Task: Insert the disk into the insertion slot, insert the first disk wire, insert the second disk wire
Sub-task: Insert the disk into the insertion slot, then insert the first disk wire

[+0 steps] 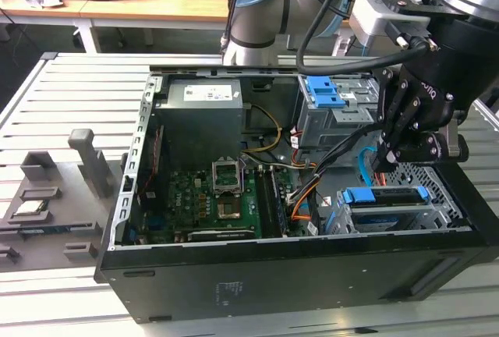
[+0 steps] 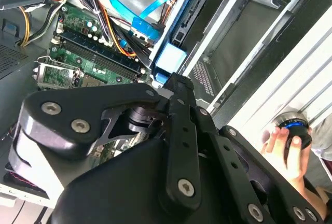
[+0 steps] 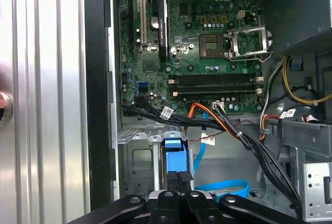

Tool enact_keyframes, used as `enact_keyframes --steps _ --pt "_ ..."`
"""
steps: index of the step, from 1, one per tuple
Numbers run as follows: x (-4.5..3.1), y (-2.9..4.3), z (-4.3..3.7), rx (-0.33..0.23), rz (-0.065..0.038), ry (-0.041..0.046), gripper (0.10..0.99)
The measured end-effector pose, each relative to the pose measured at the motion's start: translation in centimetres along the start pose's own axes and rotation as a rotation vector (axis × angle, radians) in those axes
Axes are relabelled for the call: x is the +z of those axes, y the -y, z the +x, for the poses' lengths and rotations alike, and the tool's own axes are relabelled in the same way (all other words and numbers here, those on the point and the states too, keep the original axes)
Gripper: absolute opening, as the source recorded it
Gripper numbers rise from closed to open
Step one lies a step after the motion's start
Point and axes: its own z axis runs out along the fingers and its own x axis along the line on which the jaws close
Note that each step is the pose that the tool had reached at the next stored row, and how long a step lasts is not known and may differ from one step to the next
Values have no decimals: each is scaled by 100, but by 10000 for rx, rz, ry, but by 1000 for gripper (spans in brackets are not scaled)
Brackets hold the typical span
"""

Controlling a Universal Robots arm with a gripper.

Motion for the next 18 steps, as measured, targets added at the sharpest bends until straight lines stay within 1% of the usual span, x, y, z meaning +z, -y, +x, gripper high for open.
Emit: enact_keyframes --steps 9,10,11,12,13,14,17,18 --pt "1 0 0 0 0 0 106" --pt "2 2 0 1 0 1 106" --pt "2 25 -3 1 0 3 106" --pt "3 168 -79 2 0 -38 106" --pt "6 246 -148 4 0 -62 106" --pt "8 290 -192 3 1 -76 106" --pt "19 378 -313 5 2 -113 106" --pt "35 418 -397 5 3 -140 106"
